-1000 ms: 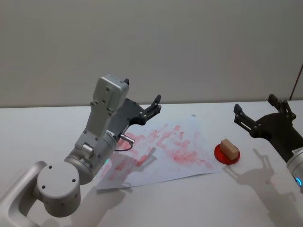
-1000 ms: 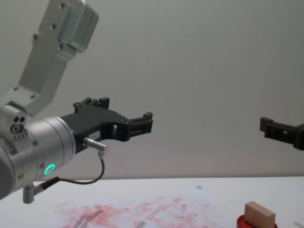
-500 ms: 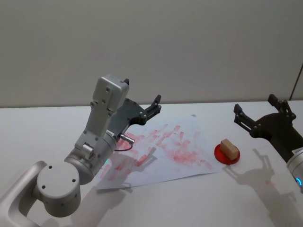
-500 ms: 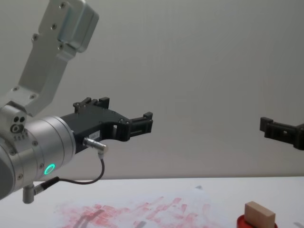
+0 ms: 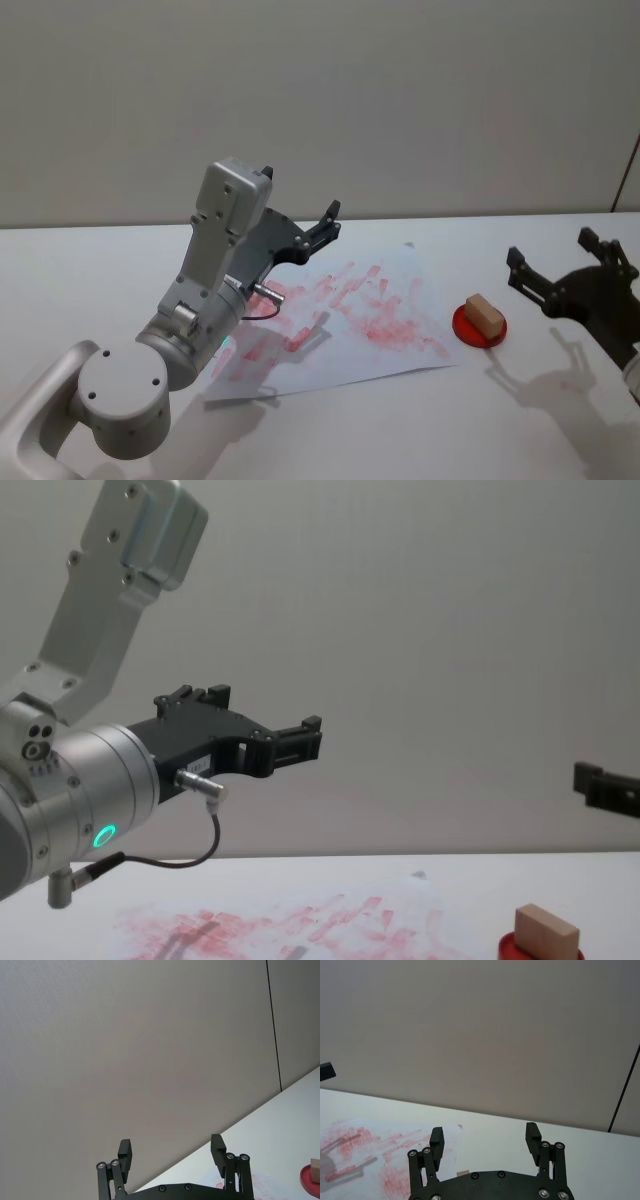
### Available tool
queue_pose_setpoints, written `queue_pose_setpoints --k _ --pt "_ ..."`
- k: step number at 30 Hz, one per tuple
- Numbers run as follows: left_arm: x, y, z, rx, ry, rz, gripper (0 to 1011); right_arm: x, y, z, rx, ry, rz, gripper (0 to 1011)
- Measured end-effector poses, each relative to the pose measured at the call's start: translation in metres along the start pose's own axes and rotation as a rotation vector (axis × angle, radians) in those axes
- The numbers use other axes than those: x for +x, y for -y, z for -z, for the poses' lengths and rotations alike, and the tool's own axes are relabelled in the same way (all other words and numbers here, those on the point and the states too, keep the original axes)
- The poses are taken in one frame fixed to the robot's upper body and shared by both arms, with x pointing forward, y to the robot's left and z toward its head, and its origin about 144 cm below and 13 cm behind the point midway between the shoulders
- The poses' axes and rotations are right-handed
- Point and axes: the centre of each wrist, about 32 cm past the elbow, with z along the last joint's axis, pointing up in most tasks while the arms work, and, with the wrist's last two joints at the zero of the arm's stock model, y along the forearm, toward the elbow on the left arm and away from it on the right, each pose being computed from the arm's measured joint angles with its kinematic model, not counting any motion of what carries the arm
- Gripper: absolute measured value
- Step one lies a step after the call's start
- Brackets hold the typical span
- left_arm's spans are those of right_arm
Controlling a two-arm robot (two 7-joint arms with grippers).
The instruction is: Use the one hand to pick up the stamp and affix it onto the A4 paper.
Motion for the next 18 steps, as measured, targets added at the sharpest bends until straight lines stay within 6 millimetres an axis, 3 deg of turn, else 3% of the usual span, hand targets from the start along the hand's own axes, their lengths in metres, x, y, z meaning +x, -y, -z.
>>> queue_pose_setpoints --k 9,18 --pt "0.0 0.0 0.0 0.0 0.0 0.0 1001 0.002 0.005 0.003 -0.07 -0.018 0.0 1001" --pt "0.0 0.0 0.0 0.0 0.0 0.0 1001 0.006 -0.006 0.009 -0.159 -0.023 -0.02 1001"
